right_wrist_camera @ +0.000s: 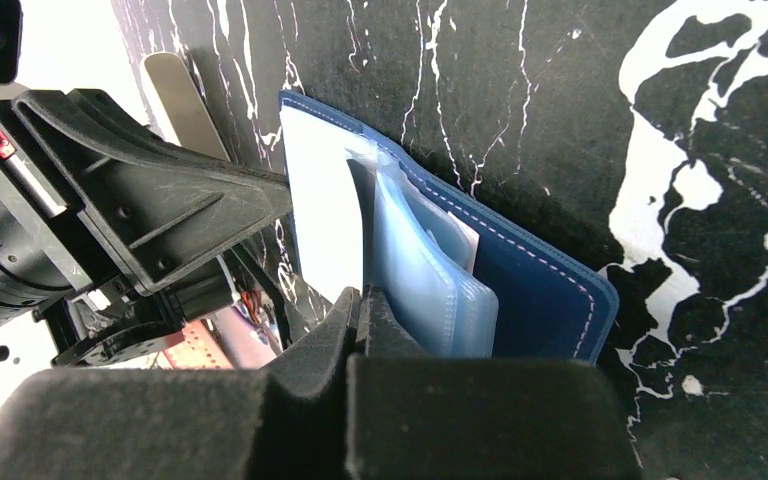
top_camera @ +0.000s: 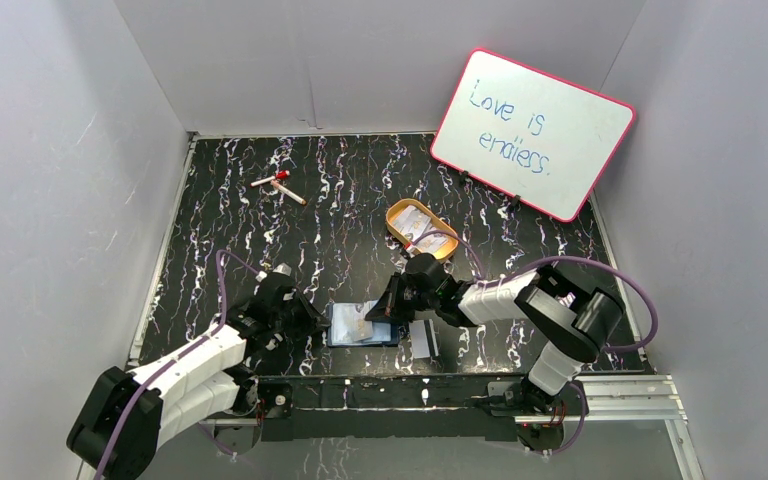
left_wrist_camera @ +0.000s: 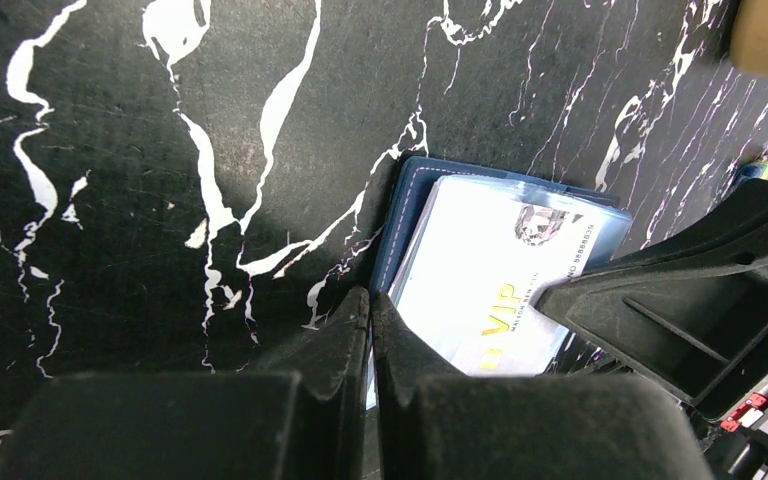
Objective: Put the credit cards into the card holder
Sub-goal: Insert the credit card into the card holder.
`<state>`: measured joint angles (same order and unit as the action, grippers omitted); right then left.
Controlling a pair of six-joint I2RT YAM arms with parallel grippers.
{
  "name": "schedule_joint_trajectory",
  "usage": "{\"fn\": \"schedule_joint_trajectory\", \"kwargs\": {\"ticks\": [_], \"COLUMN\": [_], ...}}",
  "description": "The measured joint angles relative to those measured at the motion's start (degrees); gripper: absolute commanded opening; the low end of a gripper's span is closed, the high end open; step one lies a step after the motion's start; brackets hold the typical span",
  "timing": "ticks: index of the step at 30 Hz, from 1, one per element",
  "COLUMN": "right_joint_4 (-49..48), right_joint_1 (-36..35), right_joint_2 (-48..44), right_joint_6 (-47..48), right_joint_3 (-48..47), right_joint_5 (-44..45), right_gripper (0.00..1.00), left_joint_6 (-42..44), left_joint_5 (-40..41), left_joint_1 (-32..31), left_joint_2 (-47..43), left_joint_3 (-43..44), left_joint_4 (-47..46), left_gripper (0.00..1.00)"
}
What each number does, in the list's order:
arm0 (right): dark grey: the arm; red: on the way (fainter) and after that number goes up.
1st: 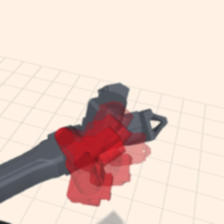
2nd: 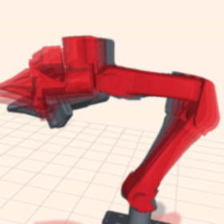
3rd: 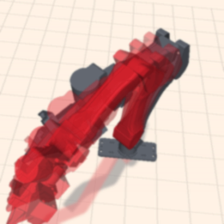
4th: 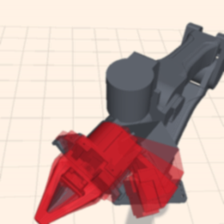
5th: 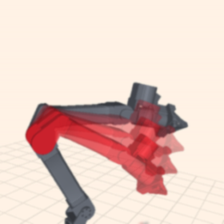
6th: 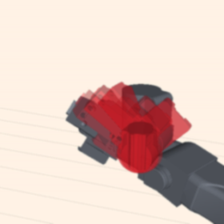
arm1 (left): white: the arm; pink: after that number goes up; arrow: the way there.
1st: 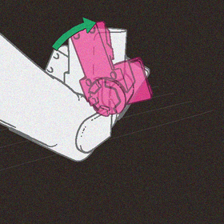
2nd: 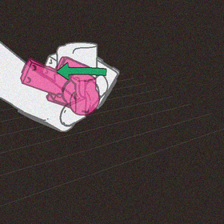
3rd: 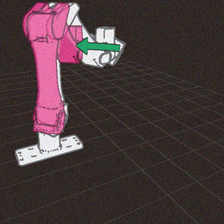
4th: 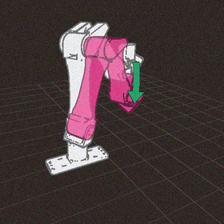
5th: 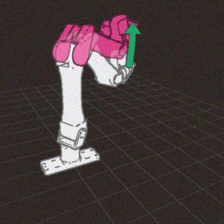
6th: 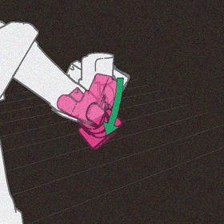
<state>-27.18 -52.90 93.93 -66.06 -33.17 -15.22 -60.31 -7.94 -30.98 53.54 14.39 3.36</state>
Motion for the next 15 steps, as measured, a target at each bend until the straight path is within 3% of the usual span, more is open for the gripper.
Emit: {"fn": "schedule_joint_trajectory", "kwargs": {"ticks": [15], "right_joint_4": [-1.4], "right_joint_1": [0.0], "right_joint_2": [2.0], "right_joint_6": [-0.2], "right_joint_3": [0.0], "right_joint_5": [-0.1], "right_gripper": [0.01], "left_joint_6": [-0.3], "left_joint_5": [0.0], "left_joint_1": [0.0], "left_joint_2": [0.2], "left_joint_3": [0.0], "left_joint_4": [-0.2], "left_gripper": [0.00]}}
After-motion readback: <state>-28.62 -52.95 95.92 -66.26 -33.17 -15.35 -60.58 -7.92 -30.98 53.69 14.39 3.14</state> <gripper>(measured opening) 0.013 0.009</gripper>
